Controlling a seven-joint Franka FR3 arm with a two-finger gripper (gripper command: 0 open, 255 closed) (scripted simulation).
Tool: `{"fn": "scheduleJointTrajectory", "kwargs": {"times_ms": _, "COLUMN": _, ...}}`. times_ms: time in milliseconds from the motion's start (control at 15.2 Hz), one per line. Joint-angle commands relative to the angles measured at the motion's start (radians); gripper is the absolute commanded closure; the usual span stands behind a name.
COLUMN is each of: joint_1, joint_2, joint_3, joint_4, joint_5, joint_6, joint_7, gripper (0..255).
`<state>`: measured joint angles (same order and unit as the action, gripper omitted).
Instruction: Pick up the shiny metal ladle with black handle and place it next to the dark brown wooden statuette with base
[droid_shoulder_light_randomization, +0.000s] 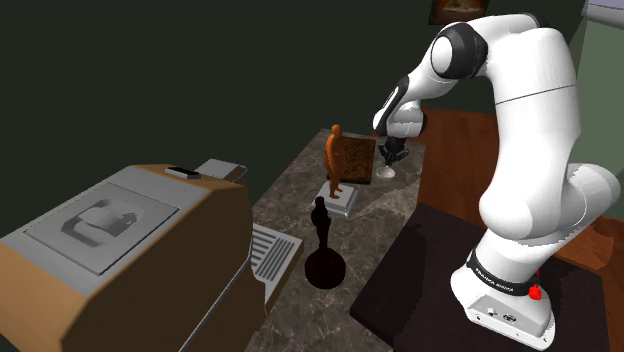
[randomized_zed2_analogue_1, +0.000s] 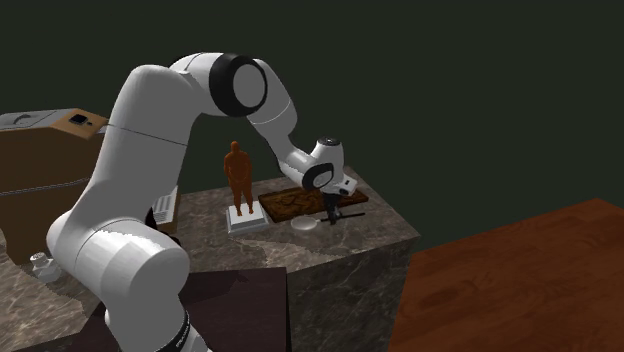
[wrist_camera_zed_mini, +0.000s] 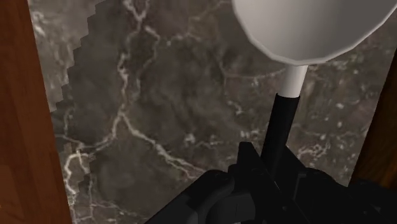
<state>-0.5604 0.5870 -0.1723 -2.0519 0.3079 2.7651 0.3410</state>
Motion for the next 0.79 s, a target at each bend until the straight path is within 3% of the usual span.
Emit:
{"fn": "scheduleJointTrajectory", "kwargs": {"times_ms": 0, "joint_1": 0.006, "joint_2": -0.026, "joint_3": -0.01, "joint_4": -0.006, "joint_5": -0.009, "joint_6": -0.021, "joint_7": 0.006, "gripper": 255}}
{"fn": "scheduleJointTrajectory", "kwargs": {"times_ms": 726, "joint_1": 0.043, "joint_2": -0.149, "joint_3": -0.059, "joint_4": -0.025, "joint_5": -0.062, "joint_6": -0.125, "joint_7": 0.048, "gripper": 255}}
